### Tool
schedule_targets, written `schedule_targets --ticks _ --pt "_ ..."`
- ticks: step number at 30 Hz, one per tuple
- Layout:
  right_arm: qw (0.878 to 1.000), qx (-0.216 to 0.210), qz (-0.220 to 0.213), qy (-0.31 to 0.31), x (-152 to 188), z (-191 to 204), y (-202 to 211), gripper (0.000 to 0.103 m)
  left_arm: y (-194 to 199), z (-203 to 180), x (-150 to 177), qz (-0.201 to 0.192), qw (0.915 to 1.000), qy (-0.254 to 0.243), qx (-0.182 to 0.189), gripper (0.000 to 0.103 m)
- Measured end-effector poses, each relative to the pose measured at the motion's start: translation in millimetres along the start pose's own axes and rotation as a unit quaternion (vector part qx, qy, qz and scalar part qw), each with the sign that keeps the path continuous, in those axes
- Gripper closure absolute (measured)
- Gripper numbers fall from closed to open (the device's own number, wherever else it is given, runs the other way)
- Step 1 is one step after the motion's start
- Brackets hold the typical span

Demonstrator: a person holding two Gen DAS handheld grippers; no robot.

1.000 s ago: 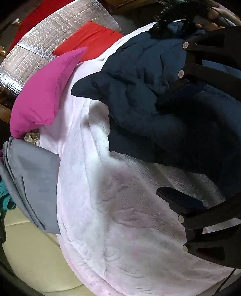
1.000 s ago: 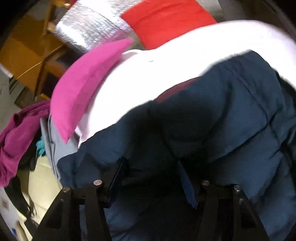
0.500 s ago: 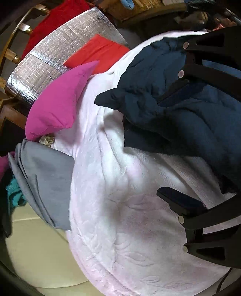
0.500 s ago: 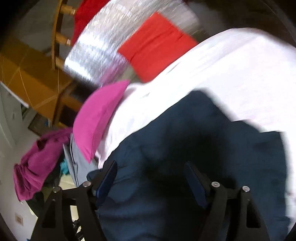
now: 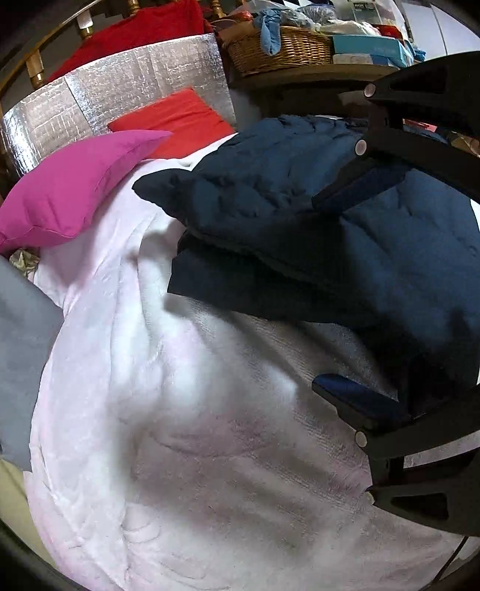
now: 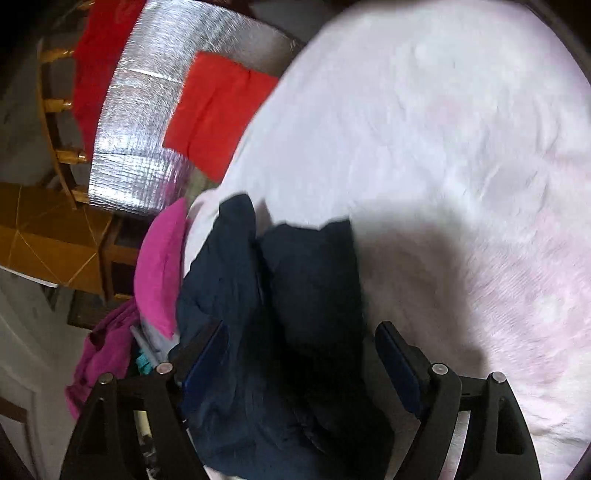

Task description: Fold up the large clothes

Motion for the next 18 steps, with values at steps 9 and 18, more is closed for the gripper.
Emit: schedule_targets --ticks 9,18 --pt "0.994 0.060 0.037 0.085 18.3 31.1 -50.7 0.016 -31.7 -22.7 12.8 0.057 0.9975 -0.031 0.027 0.014" --pt "0.982 0.122 -0.024 0.144 14.2 54.9 -63.1 0.054 -37.8 -39.4 3.2 0.012 0.9981 -0.033 0.050 0.051"
Point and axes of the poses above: each gripper's, at about its wrist camera, not at the fingertips, and y roughly against the way its jaws point, z to its left, x to its underside, the point moved 6 cm from there along -y, roughly the way its jaws point, and after that the axes turned 7 degrees about z, right-handed, at the moved point
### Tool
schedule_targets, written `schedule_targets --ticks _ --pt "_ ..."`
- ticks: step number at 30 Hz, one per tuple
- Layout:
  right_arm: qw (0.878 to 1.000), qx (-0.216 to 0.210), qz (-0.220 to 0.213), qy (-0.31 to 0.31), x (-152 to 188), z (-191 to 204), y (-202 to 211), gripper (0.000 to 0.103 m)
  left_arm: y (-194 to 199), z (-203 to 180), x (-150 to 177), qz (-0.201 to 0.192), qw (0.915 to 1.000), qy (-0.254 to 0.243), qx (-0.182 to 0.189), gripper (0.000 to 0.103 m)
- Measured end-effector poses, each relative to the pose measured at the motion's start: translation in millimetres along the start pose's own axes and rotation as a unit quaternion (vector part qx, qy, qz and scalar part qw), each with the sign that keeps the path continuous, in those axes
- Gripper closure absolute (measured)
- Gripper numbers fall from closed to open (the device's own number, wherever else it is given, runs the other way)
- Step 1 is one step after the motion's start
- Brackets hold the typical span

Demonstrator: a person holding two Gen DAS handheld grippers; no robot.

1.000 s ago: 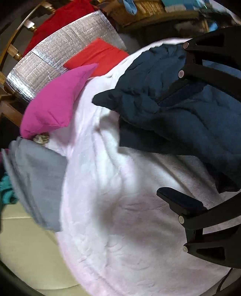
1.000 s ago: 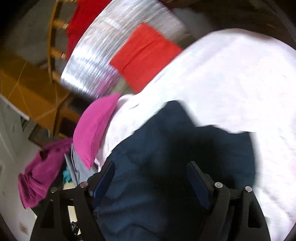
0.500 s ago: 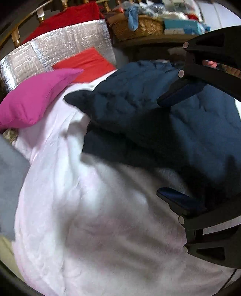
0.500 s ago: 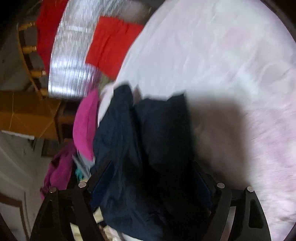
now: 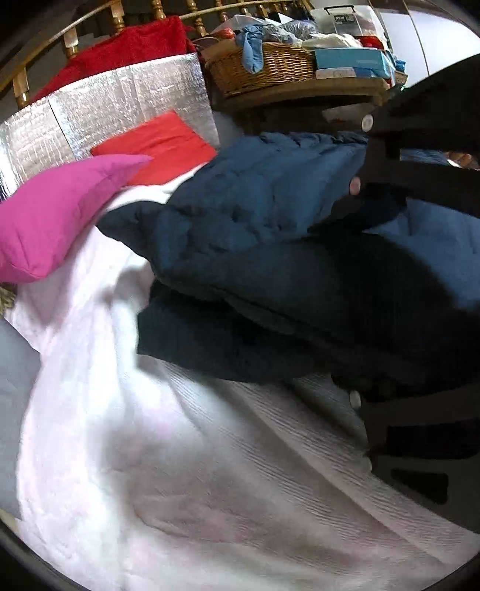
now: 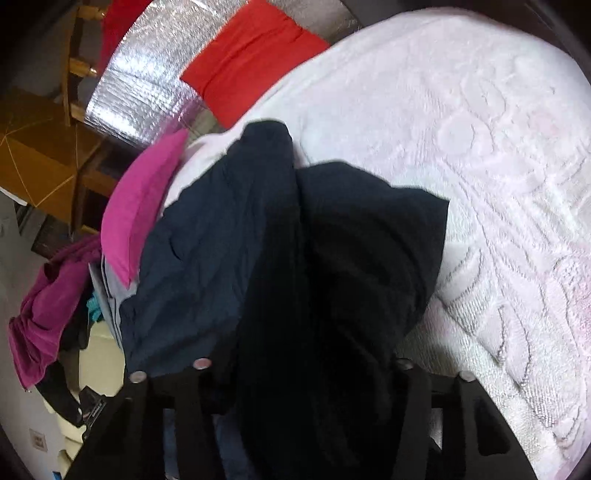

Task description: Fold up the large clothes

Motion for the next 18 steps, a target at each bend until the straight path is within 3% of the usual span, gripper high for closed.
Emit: schedule_targets --ticks 5,7,9,11,14,18 --pt "0.997 -0.028 -0.077 0.010 -19.9 22.5 18.0 0.058 8.3 -24.5 -13.3 -0.056 0.9974 -0.045 -0.003 0.058" --pt "0.997 -0.022 -0.075 -0.008 -24.7 16.7 8.0 0.058 1.8 -18.7 -14.7 -0.057 0.9974 -0.042 -0.017 0.052" --pt "0.998 0.005 -0.048 -0.027 -23.9 1.0 -12.1 0.053 -9.1 -11.0 -14.4 -0.050 0.9969 -0.039 -0.047 0.029" --pt "0.998 0.001 -0.039 -0.046 -23.1 -6.5 -15.6 0.042 -9.4 -9.3 -12.0 -0.047 0.9966 -0.039 -0.055 0.028" --pt "0.997 -0.012 -0.035 -0.070 -22.7 -7.6 0.9 0.039 3.5 -7.1 -8.0 -0.043 0.9972 -0.025 -0.056 0.027" --pt "0.995 -0.011 -0.061 -0.083 -12.6 -12.5 41.2 0.037 35.0 -8.6 7.3 -0.082 0.9946 -0.011 -0.062 0.027"
Point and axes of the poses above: each gripper's, at about its wrist camera, not at the fingertips, and y roughly against the way its jaws point, z to its left, x to its underside, the point moved 6 cm from there along -y, roughly the way its jaws point, and after that the axes turned 7 degrees about z, right-handed, at the moved point
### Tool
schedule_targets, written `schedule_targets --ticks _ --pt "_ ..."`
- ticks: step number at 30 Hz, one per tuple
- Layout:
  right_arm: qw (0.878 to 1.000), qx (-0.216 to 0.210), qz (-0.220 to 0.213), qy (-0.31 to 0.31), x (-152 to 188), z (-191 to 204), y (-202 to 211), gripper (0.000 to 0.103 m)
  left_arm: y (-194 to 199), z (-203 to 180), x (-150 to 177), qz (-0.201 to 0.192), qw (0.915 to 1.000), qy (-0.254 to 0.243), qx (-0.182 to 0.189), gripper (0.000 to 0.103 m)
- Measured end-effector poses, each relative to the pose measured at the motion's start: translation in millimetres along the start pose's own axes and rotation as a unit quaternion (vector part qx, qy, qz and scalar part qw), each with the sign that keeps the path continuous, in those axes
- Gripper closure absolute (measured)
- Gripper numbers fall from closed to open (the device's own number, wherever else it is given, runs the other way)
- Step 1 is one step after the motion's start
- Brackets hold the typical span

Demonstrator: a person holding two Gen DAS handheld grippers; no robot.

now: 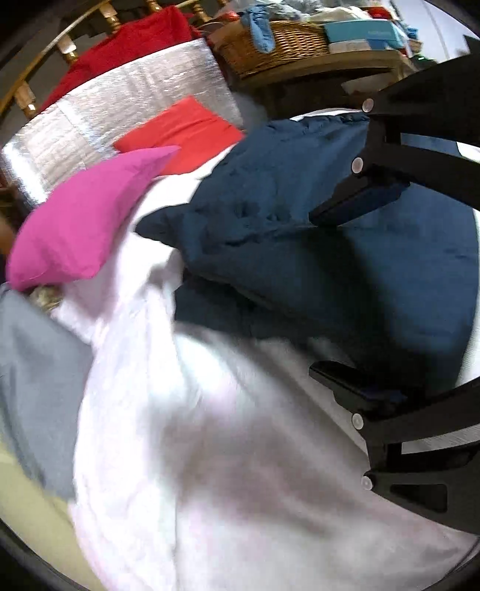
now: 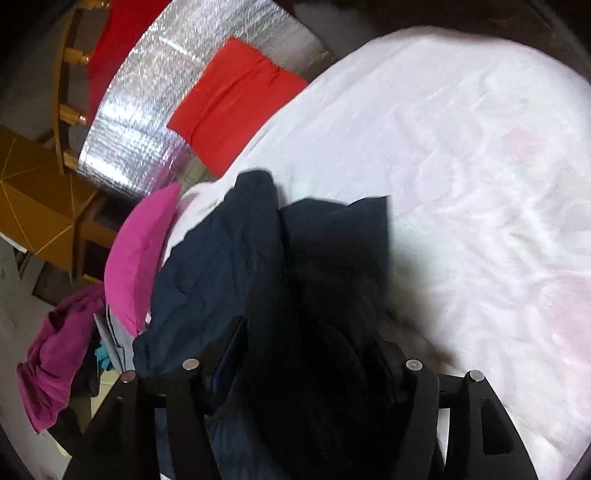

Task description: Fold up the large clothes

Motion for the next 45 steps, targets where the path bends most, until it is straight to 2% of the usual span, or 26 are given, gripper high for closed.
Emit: schedule_targets --ticks 3,6,9,12,14,17,20,25,30,32,33,35,38,40,43,45 --pt "0.999 -0.016 -0.038 0.005 4.4 -0.1 43.4 0.031 32.7 1.1 20.1 -0.033 0.9994 -0.006 -0.001 0.026" --pt "0.997 -0.051 -0.055 0.001 20.4 0.9 73.3 0.023 46.8 5.9 35.1 -0.040 0.9992 0.001 -0.004 0.025" --pt "0.996 -0.089 -0.032 -0.001 50.6 3.5 81.8 0.021 58.3 20.4 56.4 -0.031 0.9991 0.028 0.007 0.025" --pt "0.995 -0.099 0.016 0.001 76.4 12.5 63.8 0.020 46.6 25.8 84.1 0.019 0.9988 0.043 0.014 0.025" --pt "0.994 -0.099 0.039 -0.007 88.3 15.9 50.6 0.020 39.8 27.2 96.2 0.043 0.9980 0.045 0.013 0.025" --pt "0.995 -0.077 0.060 -0.011 102.2 21.5 29.5 0.021 31.8 30.9 105.9 0.062 0.9968 0.050 0.009 0.025" --pt "0.996 -0.062 0.064 -0.031 105.4 22.4 10.5 0.021 20.6 35.0 104.2 0.083 0.9930 0.076 0.036 0.025" --pt "0.992 -0.039 0.067 -0.102 94.7 11.2 -23.1 0.021 7.7 41.0 84.8 0.077 0.9857 0.129 0.077 0.025" --pt "0.987 -0.061 0.071 -0.127 82.1 12.5 -48.6 0.021 2.1 31.0 66.2 0.053 0.9839 0.129 0.112 0.026" --pt "0.988 -0.064 0.065 -0.124 77.4 14.9 -52.1 0.028 2.2 21.9 61.0 0.042 0.9851 0.116 0.120 0.028" --pt "0.989 -0.059 0.062 -0.119 75.2 14.9 -52.6 0.033 2.2 18.7 58.0 0.036 0.9864 0.109 0.118 0.040" --pt "0.991 -0.052 0.055 -0.107 73.5 18.7 -51.5 0.037 2.4 8.0 48.2 0.023 0.9908 0.080 0.107 0.052" --pt "0.994 -0.072 0.025 -0.076 65.8 35.2 -40.9 0.045 2.0 3.0 34.7 0.007 0.9908 0.070 0.116 0.055" --pt "0.995 -0.080 0.016 -0.049 63.3 46.3 -40.8 0.045 1.6 3.0 27.7 -0.004 0.9919 0.062 0.110 0.055" --pt "0.995 -0.041 0.061 -0.069 71.2 35.5 -65.1 0.045 -7.0 8.9 39.6 0.010 0.9949 0.062 0.079 0.052" --pt "0.992 -0.054 0.077 -0.088 71.7 30.0 -68.2 0.044 0.1 23.4 50.0 0.012 0.9960 0.065 0.060 0.039"
Point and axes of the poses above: each gripper's, at about its wrist camera, not at the fingertips, and y roughly against the way its jaws point, z to its left, x to its underside, the point moved 6 cm from there along -y, roughly the way its jaws point, and after that the axes turned 7 degrees about z, right-handed, at the moved point
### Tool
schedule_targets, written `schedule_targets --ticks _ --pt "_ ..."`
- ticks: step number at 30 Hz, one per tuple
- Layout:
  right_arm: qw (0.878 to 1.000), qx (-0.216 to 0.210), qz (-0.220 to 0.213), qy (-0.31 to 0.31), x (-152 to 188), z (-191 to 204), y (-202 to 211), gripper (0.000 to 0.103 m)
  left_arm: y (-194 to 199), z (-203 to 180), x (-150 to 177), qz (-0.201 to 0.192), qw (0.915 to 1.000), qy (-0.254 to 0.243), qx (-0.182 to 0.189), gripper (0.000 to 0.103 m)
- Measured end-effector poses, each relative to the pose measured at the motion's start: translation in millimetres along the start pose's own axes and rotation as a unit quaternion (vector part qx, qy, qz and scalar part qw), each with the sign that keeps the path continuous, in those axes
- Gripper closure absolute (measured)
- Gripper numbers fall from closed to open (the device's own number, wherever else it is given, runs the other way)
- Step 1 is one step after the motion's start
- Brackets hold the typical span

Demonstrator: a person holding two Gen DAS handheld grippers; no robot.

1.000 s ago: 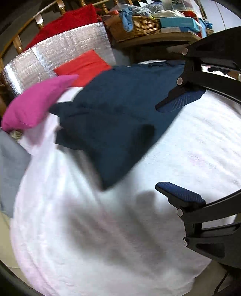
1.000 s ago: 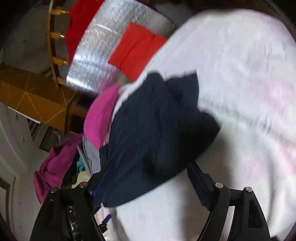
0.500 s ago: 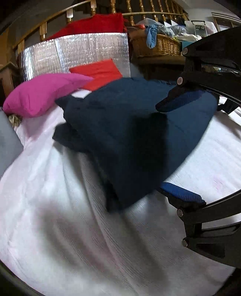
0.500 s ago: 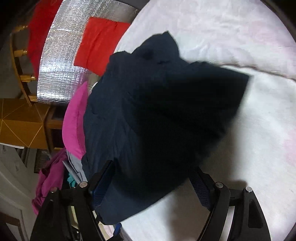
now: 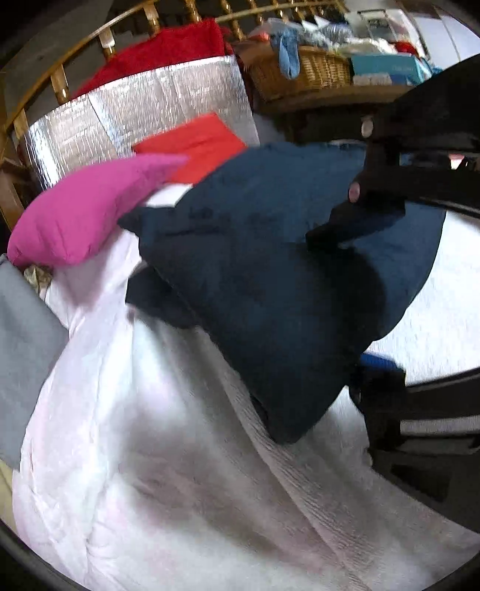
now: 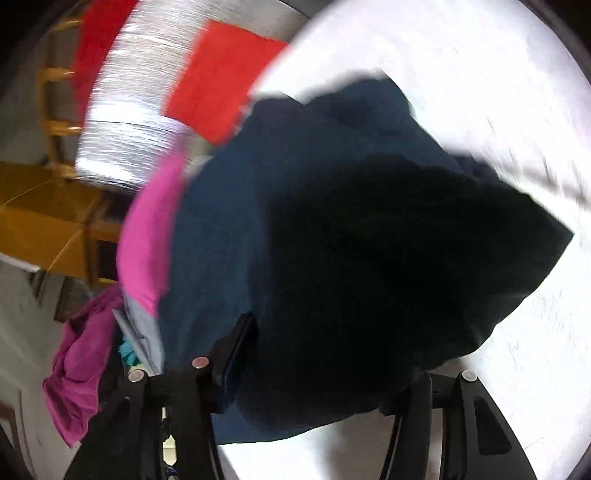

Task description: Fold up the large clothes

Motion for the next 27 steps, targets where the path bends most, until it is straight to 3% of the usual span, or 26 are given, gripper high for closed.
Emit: schedule_targets --ticks 3,7,11,15,18,20,23,27 --pt "1.000 -0.003 0.009 0.004 3.4 2.1 11.5 0.044 12.1 0.1 3.4 -0.006 0.9992 -0.011 -0.038 0.031" --pt "1.000 0.023 0.009 0.009 10.2 -11.2 40.2 0.043 39.7 2.0 6.9 -0.040 0.9939 -0.039 -0.095 0.030" --pt "0.998 0.040 -0.039 0.031 12.6 -19.4 83.8 0.043 77.2 -5.4 19.0 -0.110 0.9716 -0.110 -0.178 0.028" --pt "0.986 0.070 -0.117 0.099 11.3 -5.3 114.8 0.043 87.0 -24.8 33.6 -0.141 0.9522 -0.169 -0.212 0.028" --pt "0.976 0.068 -0.128 0.160 22.3 20.1 109.4 0.061 87.3 -46.5 45.6 -0.162 0.9263 -0.231 -0.250 0.027" --pt "0.969 0.078 -0.136 0.192 29.3 34.8 102.2 0.062 85.6 -56.4 53.4 -0.168 0.9073 -0.271 -0.273 0.027" --pt "0.962 0.087 -0.135 0.223 35.1 51.0 87.0 0.065 80.6 -65.7 54.3 -0.174 0.8975 -0.290 -0.283 0.027" --pt "0.960 0.102 -0.122 0.232 30.8 58.3 64.3 0.065 76.9 -72.2 46.3 -0.182 0.8974 -0.286 -0.283 0.027"
Point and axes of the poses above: each gripper's, at about its wrist camera, not at the fingertips, and y roughly against the way its jaws point, z to its left, x to its underside, the point moved 6 cm from there along -y, roughly the way its jaws point, and after that the axes turned 7 degrees about z, right-handed, at the moved point
